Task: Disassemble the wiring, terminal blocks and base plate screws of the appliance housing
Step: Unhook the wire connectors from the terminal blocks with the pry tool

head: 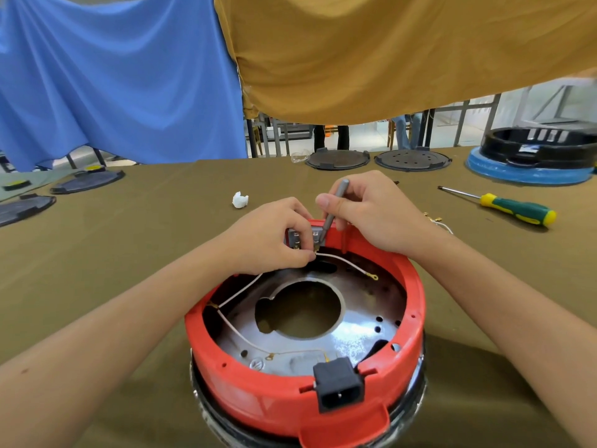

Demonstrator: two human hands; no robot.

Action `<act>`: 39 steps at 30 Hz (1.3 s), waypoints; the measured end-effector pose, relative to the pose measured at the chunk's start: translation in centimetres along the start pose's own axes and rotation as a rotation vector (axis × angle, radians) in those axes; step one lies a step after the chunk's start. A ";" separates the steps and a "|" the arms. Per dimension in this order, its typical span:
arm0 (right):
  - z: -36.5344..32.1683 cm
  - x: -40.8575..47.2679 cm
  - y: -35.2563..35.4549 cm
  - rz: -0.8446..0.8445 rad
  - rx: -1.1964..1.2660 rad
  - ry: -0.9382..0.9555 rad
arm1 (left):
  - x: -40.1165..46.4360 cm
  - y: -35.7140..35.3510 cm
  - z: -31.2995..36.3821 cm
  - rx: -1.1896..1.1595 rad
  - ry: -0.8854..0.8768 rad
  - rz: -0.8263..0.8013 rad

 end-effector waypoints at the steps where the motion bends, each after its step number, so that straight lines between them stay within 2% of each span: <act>1: 0.1 0.1 -0.1 0.005 0.004 -0.027 | -0.1 0.0 0.0 0.000 0.001 -0.004; 6: 0.1 -0.3 -0.4 -0.017 -0.058 -0.038 | -0.1 0.0 0.0 0.011 0.011 -0.001; 11: -0.3 -0.4 0.1 0.102 -0.013 0.028 | -0.1 0.0 0.0 0.005 0.009 -0.002; 16: -0.1 -0.4 -0.2 0.033 -0.018 0.028 | -0.1 0.0 -0.1 0.015 0.009 0.005; 20: 0.4 -0.2 -0.2 0.011 0.056 -0.006 | -0.1 0.0 0.0 -0.006 -0.005 -0.012; 31: 0.5 -0.2 0.3 0.220 0.443 -0.040 | -0.3 0.6 -0.6 -0.174 0.013 0.006; 36: 0.7 -0.3 0.5 0.180 0.501 -0.038 | -0.5 1.7 -0.3 -0.398 0.067 0.110; 39: 1.0 -0.3 0.7 0.151 0.531 -0.059 | -0.9 3.0 -0.5 -0.385 0.144 0.123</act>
Point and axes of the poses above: each hand's wrist, its own x-axis towards the middle knuckle, its own y-axis out of the back of the hand, z = x × y, the point moved 3 cm from there along x, towards the middle knuckle, and after that the axes turned 11 degrees about z, right-handed, at the moved point
